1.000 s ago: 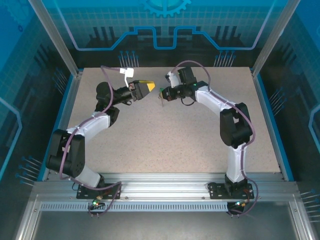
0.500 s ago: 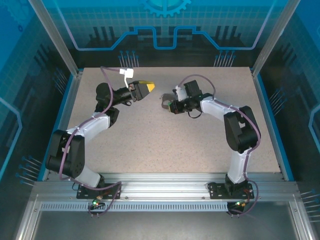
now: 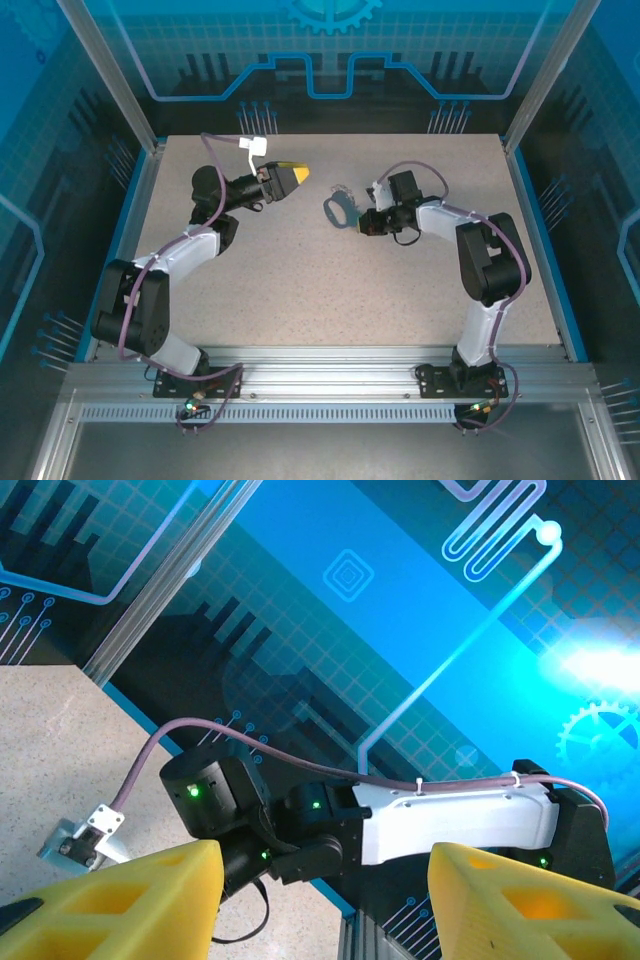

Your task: Put the keys on the keyring

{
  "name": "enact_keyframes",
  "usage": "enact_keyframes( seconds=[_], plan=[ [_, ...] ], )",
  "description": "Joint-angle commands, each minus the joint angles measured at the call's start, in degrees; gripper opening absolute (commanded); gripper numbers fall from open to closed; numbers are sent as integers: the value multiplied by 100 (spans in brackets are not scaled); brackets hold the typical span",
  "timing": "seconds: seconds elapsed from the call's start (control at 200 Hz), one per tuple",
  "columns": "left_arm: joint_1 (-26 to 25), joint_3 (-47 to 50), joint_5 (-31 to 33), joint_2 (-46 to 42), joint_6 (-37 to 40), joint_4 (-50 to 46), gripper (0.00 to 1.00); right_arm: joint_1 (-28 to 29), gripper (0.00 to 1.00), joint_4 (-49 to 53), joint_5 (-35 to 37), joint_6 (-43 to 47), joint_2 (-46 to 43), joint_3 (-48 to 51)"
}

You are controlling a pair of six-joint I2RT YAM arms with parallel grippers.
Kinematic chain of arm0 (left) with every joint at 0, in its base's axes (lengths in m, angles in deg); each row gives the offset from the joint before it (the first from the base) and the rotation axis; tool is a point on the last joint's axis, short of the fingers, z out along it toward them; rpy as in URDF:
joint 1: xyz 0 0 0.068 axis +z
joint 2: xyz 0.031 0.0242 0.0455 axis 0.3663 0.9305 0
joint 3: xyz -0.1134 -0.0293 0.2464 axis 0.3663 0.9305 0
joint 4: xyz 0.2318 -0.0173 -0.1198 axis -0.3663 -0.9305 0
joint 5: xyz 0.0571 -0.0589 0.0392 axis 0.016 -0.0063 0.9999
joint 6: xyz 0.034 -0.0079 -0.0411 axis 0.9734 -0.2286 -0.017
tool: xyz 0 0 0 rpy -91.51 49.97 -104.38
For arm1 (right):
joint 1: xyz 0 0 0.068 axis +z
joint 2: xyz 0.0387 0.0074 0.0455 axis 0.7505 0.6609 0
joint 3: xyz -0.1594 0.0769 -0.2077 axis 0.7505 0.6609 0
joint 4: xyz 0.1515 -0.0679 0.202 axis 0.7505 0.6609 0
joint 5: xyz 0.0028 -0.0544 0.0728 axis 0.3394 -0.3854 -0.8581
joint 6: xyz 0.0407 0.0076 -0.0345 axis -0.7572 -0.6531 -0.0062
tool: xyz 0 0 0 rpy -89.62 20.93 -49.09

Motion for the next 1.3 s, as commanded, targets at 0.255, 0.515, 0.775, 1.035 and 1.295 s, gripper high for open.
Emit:
enact_keyframes(
  seconds=[0.255, 0.515, 0.775, 1.035, 1.295],
  plan=[
    [-85, -97, -14, 100, -22, 185, 58, 96, 0, -299, -350, -29, -274, 581],
    [-111, -78, -59, 57, 162, -58, 66, 305, 34, -364, -576, -139, -1064, 1490],
    [-113, 70, 96, -432, 924, -1215, 99, -116, 97, 350, -458, -260, -3147, 1806],
    [-59, 202, 908, -1239, 2059, -3082, 99, -503, 100, 951, 520, -291, -4176, 1381],
    [70, 1158, 3872, -2314, 3614, -3876, 99, -1051, 100, 836, 2158, -470, -4352, 1370]
  ],
)
